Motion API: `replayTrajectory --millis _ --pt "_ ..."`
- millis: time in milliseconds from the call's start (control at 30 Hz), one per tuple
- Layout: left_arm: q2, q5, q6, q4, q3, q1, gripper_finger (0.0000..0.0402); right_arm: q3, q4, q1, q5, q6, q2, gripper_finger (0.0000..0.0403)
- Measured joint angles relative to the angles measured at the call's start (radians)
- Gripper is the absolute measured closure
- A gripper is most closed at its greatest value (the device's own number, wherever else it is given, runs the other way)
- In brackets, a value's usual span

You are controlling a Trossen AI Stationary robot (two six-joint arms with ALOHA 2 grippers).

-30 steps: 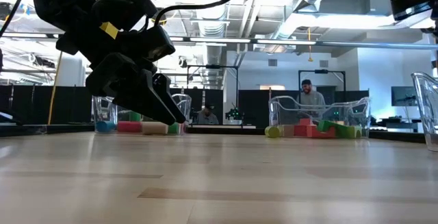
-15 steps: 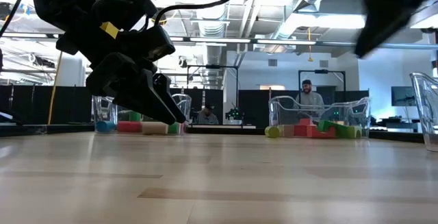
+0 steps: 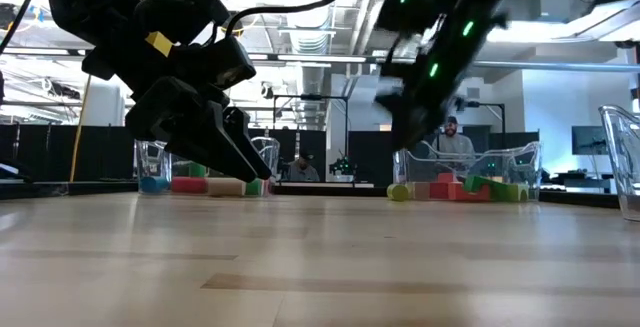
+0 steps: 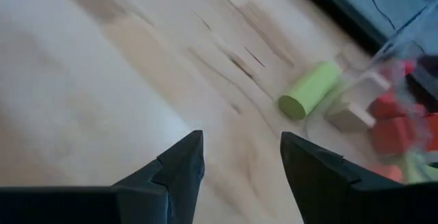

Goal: Sort blocks by size
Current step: Put the light green cylindrical block into the top left transparent bin

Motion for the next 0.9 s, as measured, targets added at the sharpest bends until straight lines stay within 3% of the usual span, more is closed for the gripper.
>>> replayTrajectory --millis 133,300,900 --pt "0.0 0.0 0.001 0.001 0.0 0.0 0.0154 -0.001 0.08 -0.086 -0.017 -0.002 0.134 0.0179" --pt "0.0 0.0 0.001 0.007 0.0 0.0 0.0154 -0.001 0.189 -0.129 -0.03 -0.001 0.209 0.0184" --pt "0.0 0.0 0.005 0.024 0.001 0.0 0.0154 0.0 0.219 -0.249 -0.031 0.009 0.199 0.0194"
